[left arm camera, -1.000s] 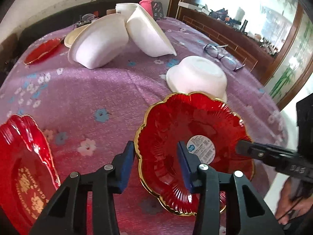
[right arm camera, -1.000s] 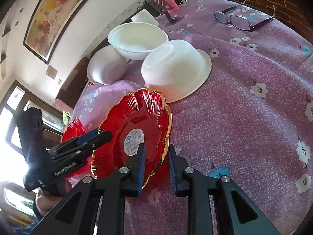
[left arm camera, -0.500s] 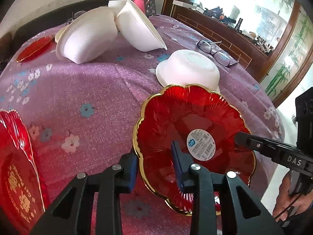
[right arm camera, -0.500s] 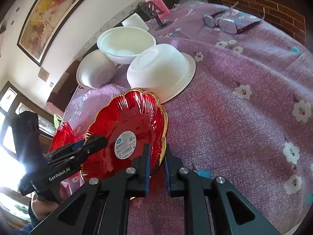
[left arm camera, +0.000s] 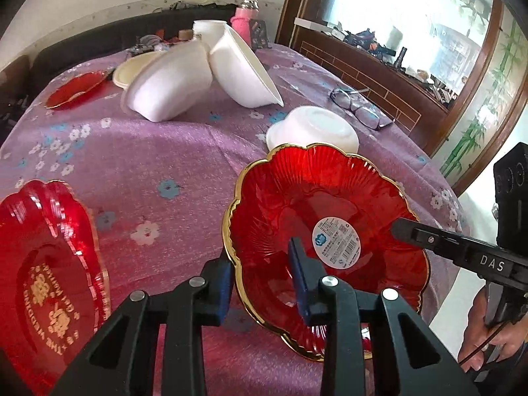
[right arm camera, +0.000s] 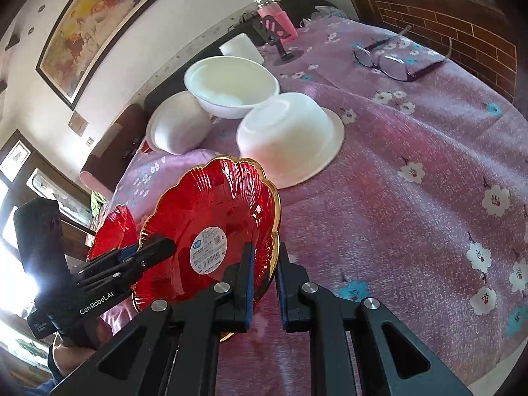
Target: Organize plates and bowls
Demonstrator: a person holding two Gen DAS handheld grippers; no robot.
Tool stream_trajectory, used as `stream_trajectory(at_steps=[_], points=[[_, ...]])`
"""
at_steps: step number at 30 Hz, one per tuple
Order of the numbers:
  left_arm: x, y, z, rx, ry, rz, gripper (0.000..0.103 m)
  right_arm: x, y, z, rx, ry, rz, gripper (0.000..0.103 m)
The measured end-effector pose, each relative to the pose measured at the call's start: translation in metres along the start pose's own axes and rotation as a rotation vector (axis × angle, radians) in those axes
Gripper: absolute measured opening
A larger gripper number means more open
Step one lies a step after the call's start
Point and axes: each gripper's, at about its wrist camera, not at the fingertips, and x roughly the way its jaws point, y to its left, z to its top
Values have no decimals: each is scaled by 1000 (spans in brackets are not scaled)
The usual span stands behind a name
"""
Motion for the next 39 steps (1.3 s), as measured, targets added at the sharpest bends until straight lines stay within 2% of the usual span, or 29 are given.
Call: stream_trajectory(at_steps=[8,14,25,31,39], points=[[-34,21,-5,-48,-61,11,30,-1,36,8,-61,-10,19,13],[-64,49,-9,-100,-111,37,31,5,81,15,-143,-11,44,13],[-112,127,-33,-236,-186,149,31,61,163,9,-269,81,115,13],[-121,159,-50,-300,-188,180,31,95,192,3,-305,141,132,13],[-113,178,-58,-343,-160,173,31,119,203,-4,-330,176,105,13]])
